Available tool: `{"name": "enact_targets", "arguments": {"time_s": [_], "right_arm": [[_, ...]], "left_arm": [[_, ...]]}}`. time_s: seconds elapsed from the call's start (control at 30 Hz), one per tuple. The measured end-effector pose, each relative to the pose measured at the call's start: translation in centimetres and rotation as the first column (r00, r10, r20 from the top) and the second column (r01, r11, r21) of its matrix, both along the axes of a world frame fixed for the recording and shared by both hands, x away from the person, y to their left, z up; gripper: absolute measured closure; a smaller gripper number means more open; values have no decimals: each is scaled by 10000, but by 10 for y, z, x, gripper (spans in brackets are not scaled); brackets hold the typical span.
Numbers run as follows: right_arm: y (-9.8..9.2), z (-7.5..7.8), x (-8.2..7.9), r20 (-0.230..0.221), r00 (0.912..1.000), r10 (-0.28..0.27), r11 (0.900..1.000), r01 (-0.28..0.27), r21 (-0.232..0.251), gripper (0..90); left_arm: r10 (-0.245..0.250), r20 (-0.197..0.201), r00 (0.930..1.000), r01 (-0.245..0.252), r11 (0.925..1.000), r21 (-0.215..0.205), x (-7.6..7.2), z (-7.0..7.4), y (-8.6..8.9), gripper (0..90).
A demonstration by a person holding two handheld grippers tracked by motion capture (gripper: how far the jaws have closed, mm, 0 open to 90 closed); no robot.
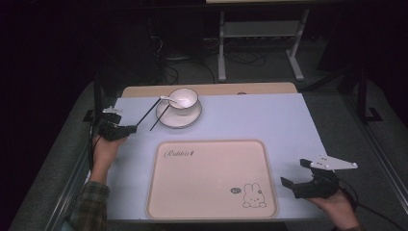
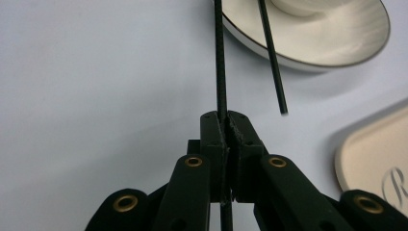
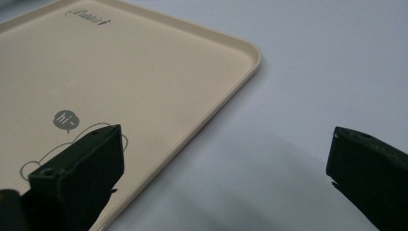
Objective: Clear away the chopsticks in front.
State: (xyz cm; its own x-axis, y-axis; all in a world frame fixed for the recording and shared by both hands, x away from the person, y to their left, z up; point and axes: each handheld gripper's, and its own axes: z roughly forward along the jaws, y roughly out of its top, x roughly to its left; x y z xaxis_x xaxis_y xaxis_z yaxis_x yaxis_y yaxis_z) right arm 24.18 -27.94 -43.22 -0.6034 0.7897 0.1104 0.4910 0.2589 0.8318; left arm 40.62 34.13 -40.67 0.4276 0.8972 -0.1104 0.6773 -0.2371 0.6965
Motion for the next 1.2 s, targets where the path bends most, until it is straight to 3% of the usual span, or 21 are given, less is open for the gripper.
{"name": "enact_targets", "arguments": {"time_s": [0.13, 0.5, 0.8, 1.0, 1.2], "right_arm": [[0, 1, 0, 28, 10000, -2, 10000, 2, -26, 0], [1, 0, 0, 61, 10000, -3, 9999, 4, -120, 0], [1, 0, 0, 71, 10000, 11, 9999, -10, -158, 0], [1, 0, 0, 63, 10000, 23, 9999, -22, -162, 0], [1, 0, 0, 55, 10000, 16, 9999, -15, -159, 0]], "left_arm": [[-169, 79, 9998, 169, 9999, -20, -21, 4, 5, 856], [-634, 116, 9979, 637, 9976, -268, -59, 6, 6, 856], [-1398, 187, 9900, 1407, 9875, -710, -85, 7, -10, 855], [-2167, 59, 9762, 2166, 9739, -681, -96, 3, -33, 855], [-3094, -119, 9509, 3084, 9498, -520, -103, -1, -63, 855]]}}
